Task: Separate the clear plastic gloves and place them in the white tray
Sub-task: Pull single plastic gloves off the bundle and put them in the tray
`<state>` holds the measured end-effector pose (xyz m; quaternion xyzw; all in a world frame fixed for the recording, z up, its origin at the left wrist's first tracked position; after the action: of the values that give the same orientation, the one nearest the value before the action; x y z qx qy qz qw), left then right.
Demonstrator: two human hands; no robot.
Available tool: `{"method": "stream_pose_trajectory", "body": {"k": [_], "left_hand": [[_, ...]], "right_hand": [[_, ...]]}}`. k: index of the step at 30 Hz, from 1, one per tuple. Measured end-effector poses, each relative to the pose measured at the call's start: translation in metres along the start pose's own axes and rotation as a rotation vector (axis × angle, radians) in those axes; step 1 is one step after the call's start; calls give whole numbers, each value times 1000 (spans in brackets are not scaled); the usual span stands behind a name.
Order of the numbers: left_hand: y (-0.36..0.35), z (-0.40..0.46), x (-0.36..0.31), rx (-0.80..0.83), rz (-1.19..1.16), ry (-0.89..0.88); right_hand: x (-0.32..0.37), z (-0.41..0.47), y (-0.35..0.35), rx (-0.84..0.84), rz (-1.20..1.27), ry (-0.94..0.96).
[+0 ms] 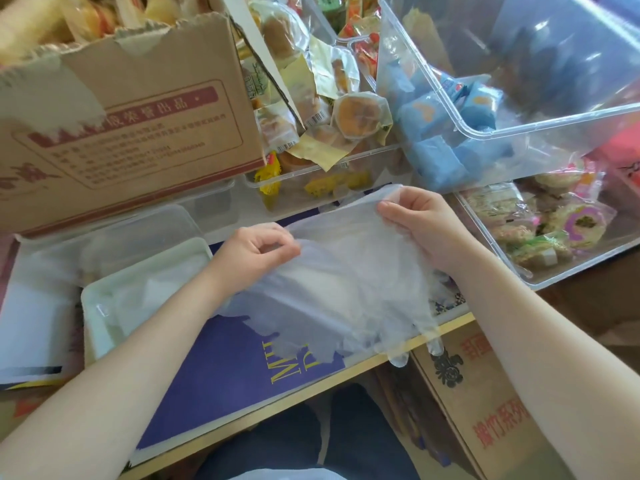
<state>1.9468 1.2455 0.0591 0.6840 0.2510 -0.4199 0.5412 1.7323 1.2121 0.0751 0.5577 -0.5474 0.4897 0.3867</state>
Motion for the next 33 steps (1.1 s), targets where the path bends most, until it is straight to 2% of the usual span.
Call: {"method": "stream_pose_trajectory", "body": {"k": [4,7,9,11,13,15,18,21,24,27,31,33], "left_hand": [[22,-7,18,-76,-39,84],[31,-13,31,-133,-138,168],[36,-15,35,-168,-147,198],[46,-16,39,-257,-100,207],[66,-19,45,-439,8,239],[87,-27,45,-608,59,288],[102,-33,27,-728,88,240],[97,-33,4,-744,44,151],[71,-30,-13,-673,-15,80],[54,-30,-13,-659,-57,129],[71,-34,5,-795,-136,227],[66,-30,9,-711,-168,203]], "right_hand": [[2,4,12,-75,9,-17],[-1,2,-4,86,50,-92],[-5,-1,-16,149,-100,-102],[-8,3,-13,51,-209,-73],[-5,3,-1,-152,-246,-24],[4,-3,3,-300,-386,32],[4,-16,-25,-266,-422,33],[-2,-22,-61,-185,-151,-46],[-6,-24,-95,-96,125,-145],[-9,-24,-115,-23,57,-177],[-24,-23,-114,-40,-14,-260],[-25,-20,-114,-35,-29,-233]]}}
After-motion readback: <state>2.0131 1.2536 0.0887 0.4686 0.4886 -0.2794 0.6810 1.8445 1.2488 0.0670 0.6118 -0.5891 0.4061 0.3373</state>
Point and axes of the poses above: each hand's wrist, its own z-axis towards the middle knuckle, its own y-axis out of the back of the hand, x = y × z, the point moved 10 cm from there along z, towards the middle knuckle, and after that the axes turned 14 degrees about z, right-handed, at the moved point
